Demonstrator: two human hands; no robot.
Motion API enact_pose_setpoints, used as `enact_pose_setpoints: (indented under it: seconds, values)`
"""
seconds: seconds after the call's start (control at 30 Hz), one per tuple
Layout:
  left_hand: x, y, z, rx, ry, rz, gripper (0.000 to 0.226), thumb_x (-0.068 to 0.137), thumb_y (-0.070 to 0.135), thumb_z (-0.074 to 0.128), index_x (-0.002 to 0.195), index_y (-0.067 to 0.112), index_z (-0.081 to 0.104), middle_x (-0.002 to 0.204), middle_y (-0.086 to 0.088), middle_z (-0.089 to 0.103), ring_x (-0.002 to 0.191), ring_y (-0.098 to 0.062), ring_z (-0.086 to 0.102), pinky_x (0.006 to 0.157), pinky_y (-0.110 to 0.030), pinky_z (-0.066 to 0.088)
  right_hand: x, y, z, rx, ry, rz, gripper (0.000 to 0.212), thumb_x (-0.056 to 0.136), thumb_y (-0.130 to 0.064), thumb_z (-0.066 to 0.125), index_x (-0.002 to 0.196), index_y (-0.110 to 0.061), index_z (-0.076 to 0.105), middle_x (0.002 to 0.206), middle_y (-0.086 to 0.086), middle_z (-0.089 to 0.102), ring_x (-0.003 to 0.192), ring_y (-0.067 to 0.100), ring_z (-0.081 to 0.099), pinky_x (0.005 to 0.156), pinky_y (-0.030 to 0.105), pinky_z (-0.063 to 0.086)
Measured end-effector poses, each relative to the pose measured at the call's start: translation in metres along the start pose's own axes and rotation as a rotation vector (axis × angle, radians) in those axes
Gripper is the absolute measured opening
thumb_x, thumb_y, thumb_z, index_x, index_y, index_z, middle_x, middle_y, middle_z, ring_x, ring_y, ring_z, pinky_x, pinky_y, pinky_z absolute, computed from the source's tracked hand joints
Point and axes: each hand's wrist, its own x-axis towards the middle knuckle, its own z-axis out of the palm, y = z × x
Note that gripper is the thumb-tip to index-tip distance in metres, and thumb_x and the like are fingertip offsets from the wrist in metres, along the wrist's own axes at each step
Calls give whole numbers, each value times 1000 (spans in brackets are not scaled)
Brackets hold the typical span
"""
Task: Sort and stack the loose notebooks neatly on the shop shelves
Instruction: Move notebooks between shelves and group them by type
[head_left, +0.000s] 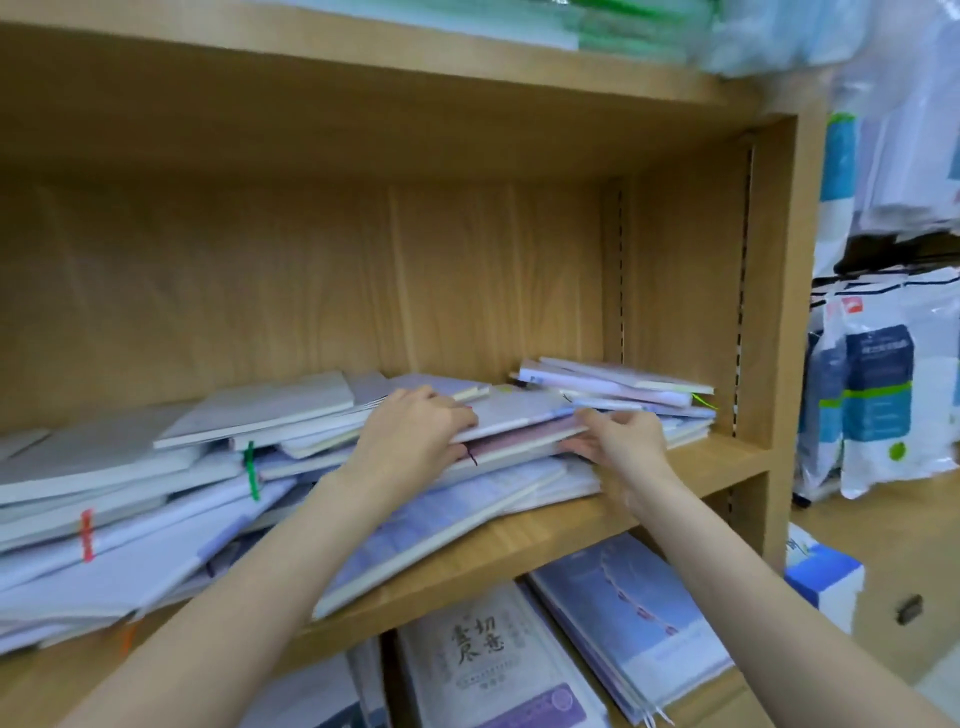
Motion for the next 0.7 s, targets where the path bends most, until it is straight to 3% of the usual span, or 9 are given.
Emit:
enact_pose_setpoints:
  seconds: [0.1,0.17,0.23,0.3,0.37,0.43,0.53,0.63,0.7]
  values:
    - [8,-9,0,32,-53,-58,36,93,34,50,129,30,51,126,8,58,117,-18,46,90,-26,31,-4,-10,14,-30,130,-115,27,83,-22,69,64,-10,55,73,11,71,77,26,71,74,35,54]
    - [10,-10,-4,31,-42,-69,38,96,31,46,133,33,46,130,9,55,117,-17,45,89,-25,28,-8,-10,23,62,161,-89,21,82,-22,71,69,-9,60,77,9,71,78,24,71,74,33,54]
    - [7,-10,-3,9,-64,-19,43,97,27,44,138,37,39,137,12,49,121,-15,42,92,-24,26,-10,-5,29,-43,142,-56,18,84,-22,68,78,-7,60,82,10,71,76,24,70,67,30,52]
    - [4,-11,-2,-37,-114,55,45,98,23,43,139,39,36,142,16,42,126,-12,40,98,-22,22,-14,-1,34,-102,58,3,25,87,-20,64,99,-4,50,90,13,67,64,24,69,50,23,48]
    - [1,-17,-4,-77,-152,99,42,99,23,41,137,40,39,144,17,39,130,-9,37,102,-22,19,-16,-4,40,-102,11,33,35,88,-16,63,110,-6,37,87,13,65,54,24,67,46,25,51]
    - [0,-23,-6,-33,-185,128,41,99,28,41,136,45,39,145,19,37,131,-6,33,104,-21,16,-16,-9,47,-176,17,36,36,89,-12,60,109,-7,31,75,15,65,50,23,63,58,35,57]
    - [-1,-27,-8,41,-196,139,45,97,28,46,135,50,36,144,22,36,130,-4,32,108,-22,10,-11,-11,53,-310,25,-22,25,91,-6,50,103,-6,29,55,11,59,45,21,54,57,36,52]
    - [-1,-27,-10,57,-197,127,49,95,25,50,135,49,36,144,21,37,130,-5,31,109,-22,8,-6,-10,53,-366,60,-44,24,87,-11,51,104,-4,35,55,8,57,44,20,50,50,31,43]
    - [-1,-25,-11,57,-206,112,49,95,23,50,135,48,37,144,19,38,130,-5,31,109,-22,8,-8,-16,49,-419,55,-72,21,84,-17,55,99,-4,46,60,8,57,48,21,48,53,30,41]
